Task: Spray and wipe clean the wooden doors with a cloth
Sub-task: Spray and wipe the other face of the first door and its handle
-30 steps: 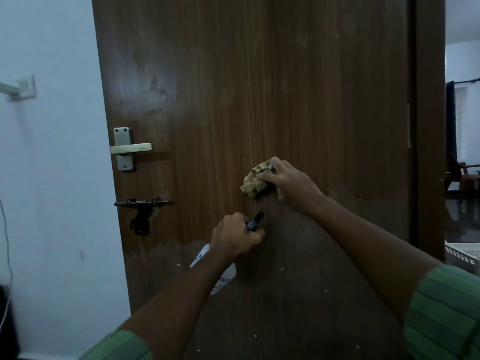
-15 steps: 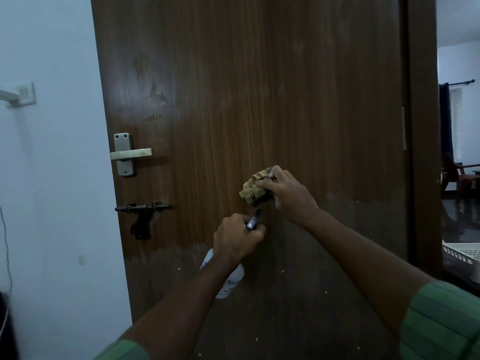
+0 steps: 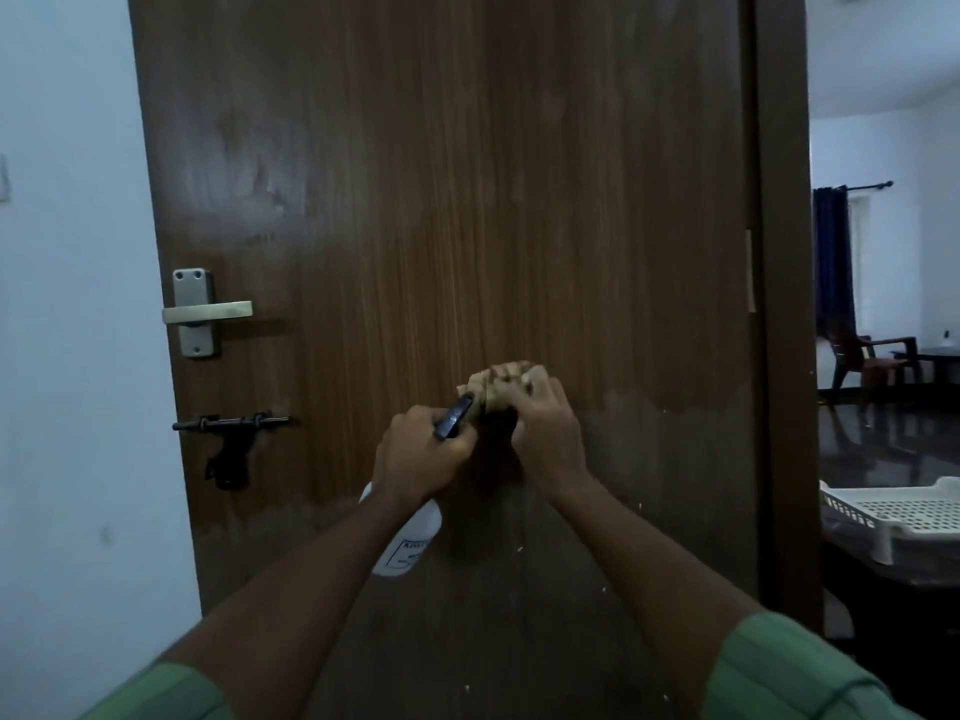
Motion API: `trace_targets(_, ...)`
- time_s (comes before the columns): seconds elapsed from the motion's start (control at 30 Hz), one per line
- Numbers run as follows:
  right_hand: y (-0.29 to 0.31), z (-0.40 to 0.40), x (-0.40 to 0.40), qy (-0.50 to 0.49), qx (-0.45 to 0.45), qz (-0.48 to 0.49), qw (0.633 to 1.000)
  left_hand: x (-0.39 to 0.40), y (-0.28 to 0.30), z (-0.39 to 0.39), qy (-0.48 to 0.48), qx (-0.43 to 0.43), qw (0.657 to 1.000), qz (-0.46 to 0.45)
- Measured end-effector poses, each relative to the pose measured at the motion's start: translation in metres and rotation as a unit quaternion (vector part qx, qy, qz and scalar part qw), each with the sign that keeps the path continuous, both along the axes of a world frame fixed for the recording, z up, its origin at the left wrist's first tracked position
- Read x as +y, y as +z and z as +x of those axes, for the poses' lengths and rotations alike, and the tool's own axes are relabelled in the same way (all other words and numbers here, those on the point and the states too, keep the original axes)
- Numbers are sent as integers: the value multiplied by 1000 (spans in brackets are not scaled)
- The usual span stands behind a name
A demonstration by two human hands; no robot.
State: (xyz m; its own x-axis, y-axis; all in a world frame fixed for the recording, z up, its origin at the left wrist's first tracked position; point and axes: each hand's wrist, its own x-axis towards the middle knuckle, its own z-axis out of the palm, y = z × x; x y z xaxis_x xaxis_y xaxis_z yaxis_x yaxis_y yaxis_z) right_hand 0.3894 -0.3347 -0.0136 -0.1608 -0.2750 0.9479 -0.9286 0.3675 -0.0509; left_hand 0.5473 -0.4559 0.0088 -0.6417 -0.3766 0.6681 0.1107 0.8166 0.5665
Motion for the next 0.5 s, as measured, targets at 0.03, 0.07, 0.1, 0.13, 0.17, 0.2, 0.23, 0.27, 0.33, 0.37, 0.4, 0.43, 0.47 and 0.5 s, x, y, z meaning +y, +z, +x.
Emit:
trace_targets(0.03, -15, -2, 4, 1, 49, 60, 997, 2, 1, -4, -1, 15, 1000, 13)
trace_targets(0.07, -30, -6, 13, 5, 133, 164, 978, 4, 0, -6, -9, 29, 999, 29)
trace_targets(0.1, -36, -16, 27, 0, 223, 272, 936, 6, 1, -8, -19, 42, 998, 41)
trace_targets(0.13, -28, -28, 42, 1, 263, 347, 900, 7, 1, -11, -28, 50, 997, 47)
trace_targets(0.17, -14, -39, 55, -3, 268, 358, 894, 9, 1, -14, -32, 49, 997, 49)
trace_targets(0.2, 3, -47, 66, -15, 250, 318, 914, 10, 1, -19, -38, 44, 997, 45)
trace_targets(0.23, 18, -52, 72, -24, 196, 243, 950, 13, 2, -23, -42, 39, 998, 38)
trace_targets(0.27, 29, -55, 73, -33, 135, 143, 980, 17, 2, -27, -46, 32, 998, 28)
trace_targets(0.33, 30, -48, 61, -39, 32, 2, 999, 26, 2, -34, -54, 16, 998, 9)
trace_targets(0.37, 19, -42, 52, -43, -1, 6, 999, 30, 3, -36, -52, 12, 999, 6)
trace_targets(0.4, 2, -38, 46, -34, -4, 65, 997, 34, 3, -38, -46, 10, 999, 9)
trace_targets(0.43, -15, -34, 46, -30, 42, 174, 983, 38, 4, -40, -42, 6, 999, 15)
trace_targets(0.47, -28, -32, 51, -29, 114, 304, 945, 41, 3, -42, -39, 1, 999, 17)
trace_targets(0.5, -32, -34, 62, -41, 175, 416, 891, 44, 4, -44, -38, -3, 999, 18)
